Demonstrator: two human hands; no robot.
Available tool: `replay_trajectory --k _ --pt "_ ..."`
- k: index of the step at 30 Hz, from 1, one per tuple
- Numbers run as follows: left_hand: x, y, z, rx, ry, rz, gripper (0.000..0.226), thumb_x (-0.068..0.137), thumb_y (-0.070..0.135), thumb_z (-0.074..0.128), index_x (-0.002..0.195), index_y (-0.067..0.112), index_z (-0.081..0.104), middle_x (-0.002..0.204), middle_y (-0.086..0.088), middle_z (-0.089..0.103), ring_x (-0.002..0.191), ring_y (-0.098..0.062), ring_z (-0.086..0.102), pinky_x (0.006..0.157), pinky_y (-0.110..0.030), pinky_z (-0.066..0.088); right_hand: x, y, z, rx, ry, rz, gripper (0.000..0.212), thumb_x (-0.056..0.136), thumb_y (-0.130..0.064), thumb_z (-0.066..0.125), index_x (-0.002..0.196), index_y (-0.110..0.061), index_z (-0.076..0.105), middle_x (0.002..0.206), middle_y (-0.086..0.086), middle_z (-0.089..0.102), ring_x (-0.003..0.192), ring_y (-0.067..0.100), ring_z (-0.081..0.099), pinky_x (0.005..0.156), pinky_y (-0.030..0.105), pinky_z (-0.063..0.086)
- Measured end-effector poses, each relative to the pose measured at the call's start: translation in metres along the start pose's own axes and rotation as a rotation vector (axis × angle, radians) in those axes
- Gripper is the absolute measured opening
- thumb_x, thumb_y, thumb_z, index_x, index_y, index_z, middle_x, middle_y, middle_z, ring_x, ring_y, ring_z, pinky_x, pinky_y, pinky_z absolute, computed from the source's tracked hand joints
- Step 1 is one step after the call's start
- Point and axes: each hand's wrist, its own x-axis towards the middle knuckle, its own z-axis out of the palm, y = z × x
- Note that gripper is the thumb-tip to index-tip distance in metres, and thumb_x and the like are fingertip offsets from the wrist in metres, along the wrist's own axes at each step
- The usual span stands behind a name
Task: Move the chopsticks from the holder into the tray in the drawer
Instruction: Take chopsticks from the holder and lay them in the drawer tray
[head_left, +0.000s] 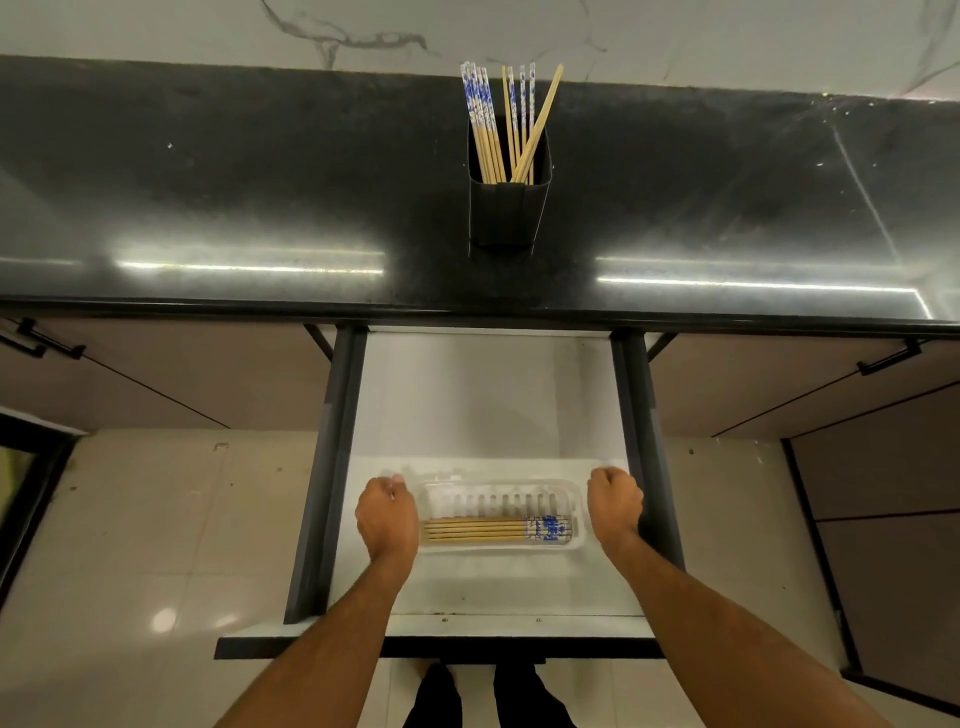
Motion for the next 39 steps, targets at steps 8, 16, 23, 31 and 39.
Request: replay_trajectory --k 8,16,23,31,39 --pt "0.002 -0.009 0.004 0.105 -0.2 -0.334 0.048 0.107 0.039 0.041 0.111 -0.002 0.066 0.109 -0.022 0.07 0.1 -0.036 0.069 0.092 -0.048 0.057 -0.009 0.009 0.013 -0.119 -0.126 0.251 0.05 0.109 -0.036 0.036 0.114 0.005 0.063 0.111 0.024 0.069 0.103 0.037 0.068 0.093 0.049 0.057" --pt "0.0 -0.003 0.004 0.109 -0.208 -0.351 0.045 0.107 0.037 0.042 0.11 -0.001 0.065 0.108 -0.021 0.069 0.098 -0.034 0.068 0.089 -0.044 0.058 -0.014 0.003 0.018 -0.271 -0.106 0.206 0.048 0.11 -0.035 0.033 0.108 0.002 0.063 0.106 0.02 0.07 0.08 0.023 0.061 0.066 0.03 0.047" --pt "0.002 0.001 0.002 0.128 -0.216 -0.341 0.042 0.106 0.033 0.043 0.108 -0.001 0.066 0.108 -0.021 0.07 0.097 -0.035 0.068 0.091 -0.045 0.057 -0.012 -0.001 0.014 -0.266 -0.113 0.182 0.049 0.11 -0.036 0.032 0.098 -0.001 0.064 0.094 0.017 0.068 0.088 0.029 0.068 0.078 0.037 0.056" --pt "-0.002 0.092 -0.01 0.024 -0.068 0.282 0.03 0.103 0.033 0.044 0.108 0.015 0.068 0.103 0.0 0.067 0.097 -0.02 0.065 0.086 -0.038 0.055 0.003 -0.092 -0.005 -0.107 0.081 -0.444 0.035 0.107 -0.029 0.044 0.073 -0.025 0.052 0.072 -0.004 0.055 0.066 0.013 0.056 0.059 0.019 0.04" --pt "0.024 0.252 -0.009 -0.147 0.018 0.709 0.025 0.103 0.024 0.051 0.122 0.014 0.064 0.113 0.005 0.064 0.104 -0.008 0.059 0.088 -0.013 0.042 0.034 -0.245 -0.028 -0.057 0.253 -0.931 0.017 0.105 -0.017 0.052 0.102 -0.013 0.067 0.092 -0.003 0.063 0.081 0.005 0.055 0.077 0.012 0.044"
